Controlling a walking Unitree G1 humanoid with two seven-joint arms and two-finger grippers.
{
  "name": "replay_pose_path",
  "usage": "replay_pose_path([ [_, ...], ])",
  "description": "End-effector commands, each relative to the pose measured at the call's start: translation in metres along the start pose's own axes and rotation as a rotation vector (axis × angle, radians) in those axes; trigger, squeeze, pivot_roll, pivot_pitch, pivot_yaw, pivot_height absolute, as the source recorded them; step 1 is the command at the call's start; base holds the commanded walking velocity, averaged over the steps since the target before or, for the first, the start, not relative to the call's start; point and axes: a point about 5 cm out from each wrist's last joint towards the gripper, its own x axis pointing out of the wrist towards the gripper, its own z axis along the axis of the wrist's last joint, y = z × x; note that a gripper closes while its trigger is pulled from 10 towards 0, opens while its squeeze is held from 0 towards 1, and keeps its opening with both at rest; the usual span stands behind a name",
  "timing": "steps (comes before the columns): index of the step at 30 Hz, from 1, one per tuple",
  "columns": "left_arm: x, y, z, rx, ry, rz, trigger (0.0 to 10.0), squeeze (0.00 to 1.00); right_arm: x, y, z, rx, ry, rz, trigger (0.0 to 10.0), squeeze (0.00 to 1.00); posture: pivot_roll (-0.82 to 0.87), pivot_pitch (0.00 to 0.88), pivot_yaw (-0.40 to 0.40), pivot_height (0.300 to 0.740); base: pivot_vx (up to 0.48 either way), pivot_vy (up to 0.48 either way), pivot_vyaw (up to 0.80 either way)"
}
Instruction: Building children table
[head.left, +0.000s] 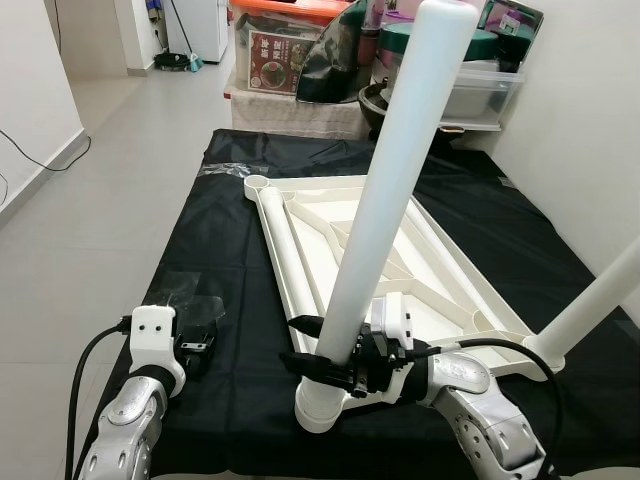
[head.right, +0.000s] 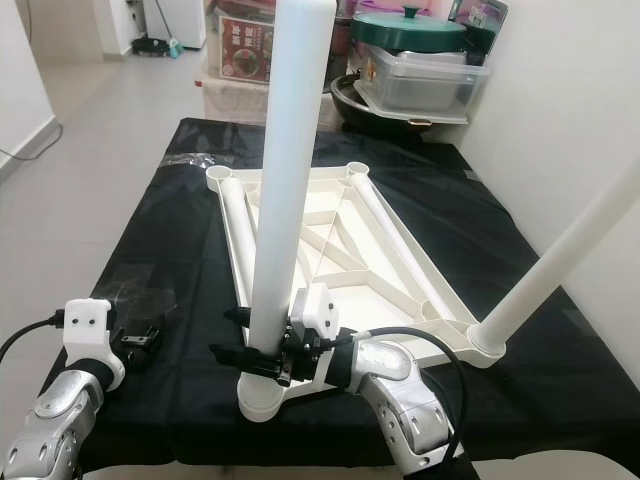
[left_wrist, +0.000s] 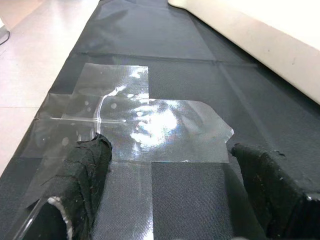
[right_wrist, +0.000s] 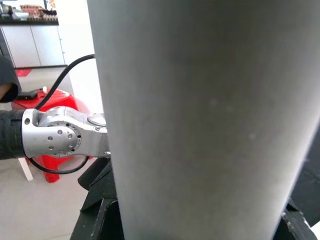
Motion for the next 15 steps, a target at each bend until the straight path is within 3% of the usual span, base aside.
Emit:
replay_pose_path([
  [1, -0.002, -0.002, -0.003, -0.01, 0.013, -0.002, 10.0, 0.0, 0.005, 0.007, -0.008, 0.024, 0.024, 0.046, 0.0, 0.0, 0.18, 0.0, -0.126, 0.74, 0.0, 0.0, 0.0],
  [8, -0.001, -0.001, -0.003, -0.006, 0.016, -0.007, 10.0, 0.0, 0.002, 0.004, -0.015, -0.002, 0.077, -0.051, 0.0, 0.0, 0.16, 0.0, -0.115, 0.74, 0.0, 0.0, 0.0],
  [10, 0.0, -0.001, -0.002, -0.006, 0.015, -0.008, 10.0, 0.0, -0.004, -0.01, -0.021, 0.005, 0.086, -0.281, 0.0, 0.0, 0.15, 0.0, -0.112, 0.74, 0.0, 0.0, 0.0],
  [11, 0.0, -0.001, -0.002, -0.006, 0.015, -0.008, 10.0, 0.0, -0.004, -0.01, -0.021, 0.005, 0.086, -0.281, 0.0, 0.0, 0.15, 0.0, -0.112, 0.74, 0.0, 0.0, 0.0],
  [12, 0.0, -0.001, -0.002, -0.006, 0.015, -0.008, 10.0, 0.0, -0.011, -0.018, -0.027, 0.016, 0.108, -0.418, 0.0, 0.0, 0.15, 0.0, -0.111, 0.74, 0.0, 0.0, 0.0],
  [15, 0.0, -0.001, -0.002, -0.006, 0.016, -0.007, 10.0, 0.0, -0.016, -0.023, -0.031, 0.021, 0.13, -0.526, 0.0, 0.0, 0.15, 0.0, -0.111, 0.74, 0.0, 0.0, 0.0],
])
